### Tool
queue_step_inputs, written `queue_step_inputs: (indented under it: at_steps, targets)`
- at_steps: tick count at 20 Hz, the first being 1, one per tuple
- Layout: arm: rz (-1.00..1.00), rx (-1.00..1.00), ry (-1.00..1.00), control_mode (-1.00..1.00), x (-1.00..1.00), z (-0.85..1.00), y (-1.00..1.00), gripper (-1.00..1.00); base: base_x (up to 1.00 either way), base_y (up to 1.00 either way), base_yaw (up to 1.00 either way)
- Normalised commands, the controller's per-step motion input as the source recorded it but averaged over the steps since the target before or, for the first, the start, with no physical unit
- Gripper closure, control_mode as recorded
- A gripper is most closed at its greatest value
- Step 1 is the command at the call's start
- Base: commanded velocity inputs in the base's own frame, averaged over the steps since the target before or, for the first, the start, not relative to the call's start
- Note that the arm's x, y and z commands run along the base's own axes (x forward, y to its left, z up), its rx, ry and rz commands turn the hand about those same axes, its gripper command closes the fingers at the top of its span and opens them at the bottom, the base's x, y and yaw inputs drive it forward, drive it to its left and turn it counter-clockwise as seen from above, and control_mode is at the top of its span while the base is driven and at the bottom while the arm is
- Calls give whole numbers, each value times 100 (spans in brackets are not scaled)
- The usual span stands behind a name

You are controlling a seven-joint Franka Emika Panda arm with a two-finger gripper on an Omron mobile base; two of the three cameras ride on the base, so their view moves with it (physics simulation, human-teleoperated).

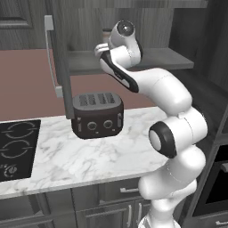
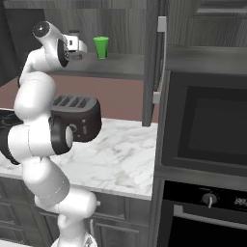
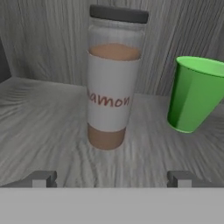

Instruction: Take the cinnamon bottle from the cabinet and place it on the dining table, next to the plate with the cupcake. Then take the chocolate from the dining counter and place it on the cupcake plate.

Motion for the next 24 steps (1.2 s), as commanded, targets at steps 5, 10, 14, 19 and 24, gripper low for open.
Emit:
queue_step_inputs:
  at_steps: [5, 10, 14, 19, 24]
  targets:
    - [0, 0, 0, -100, 13, -3, 5, -100, 0, 0, 0]
    - [0, 0, 0, -100, 15, -2, 7, -100, 0, 0, 0]
    - [0, 0, 0, -100, 18, -2, 2, -100, 0, 0, 0]
    - [0, 0, 0, -100, 20, -2, 0, -100, 0, 0, 0]
    - [0, 0, 0, -100, 19, -3, 0, -100, 0, 0, 0]
